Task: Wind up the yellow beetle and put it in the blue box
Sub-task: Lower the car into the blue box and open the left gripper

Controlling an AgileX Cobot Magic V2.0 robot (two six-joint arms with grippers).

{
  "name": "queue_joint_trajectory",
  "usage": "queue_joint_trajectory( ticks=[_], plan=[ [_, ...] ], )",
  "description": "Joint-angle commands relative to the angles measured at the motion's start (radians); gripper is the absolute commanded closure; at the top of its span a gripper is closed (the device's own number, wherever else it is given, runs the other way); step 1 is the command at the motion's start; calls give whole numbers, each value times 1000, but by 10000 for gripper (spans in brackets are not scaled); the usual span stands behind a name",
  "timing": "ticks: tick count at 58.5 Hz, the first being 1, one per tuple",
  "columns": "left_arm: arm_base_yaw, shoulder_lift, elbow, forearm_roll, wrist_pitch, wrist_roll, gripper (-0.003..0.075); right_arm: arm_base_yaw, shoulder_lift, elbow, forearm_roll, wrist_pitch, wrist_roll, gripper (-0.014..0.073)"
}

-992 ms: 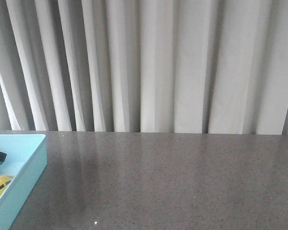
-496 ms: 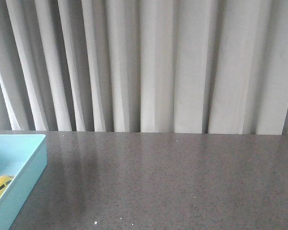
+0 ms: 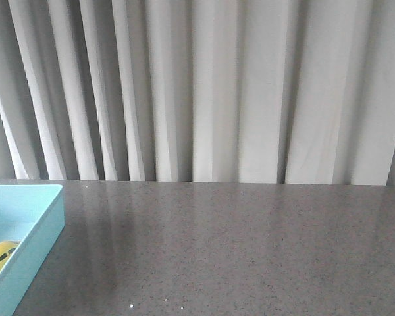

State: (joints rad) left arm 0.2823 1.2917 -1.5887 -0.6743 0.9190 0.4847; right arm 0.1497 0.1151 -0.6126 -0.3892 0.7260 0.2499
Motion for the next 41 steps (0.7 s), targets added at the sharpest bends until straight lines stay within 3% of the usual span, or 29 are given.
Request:
queue_joint_trajectory(
  ticks=[1, 10, 26, 41],
  plan=[
    [-6, -116, 46, -124, -32, 20, 727, -5, 25, -19, -24, -77, -2, 601],
    [-6, -304, 279, -197, -91, 98, 727, -5, 25, -19, -24, -77, -2, 601],
    [-8, -626, 749, -186, -96, 102, 726, -5, 25, -19, -24, -77, -2, 601],
    [-8, -773, 937, -207, -187, 101, 726, -5, 25, -19, -25, -77, -2, 601]
  ],
)
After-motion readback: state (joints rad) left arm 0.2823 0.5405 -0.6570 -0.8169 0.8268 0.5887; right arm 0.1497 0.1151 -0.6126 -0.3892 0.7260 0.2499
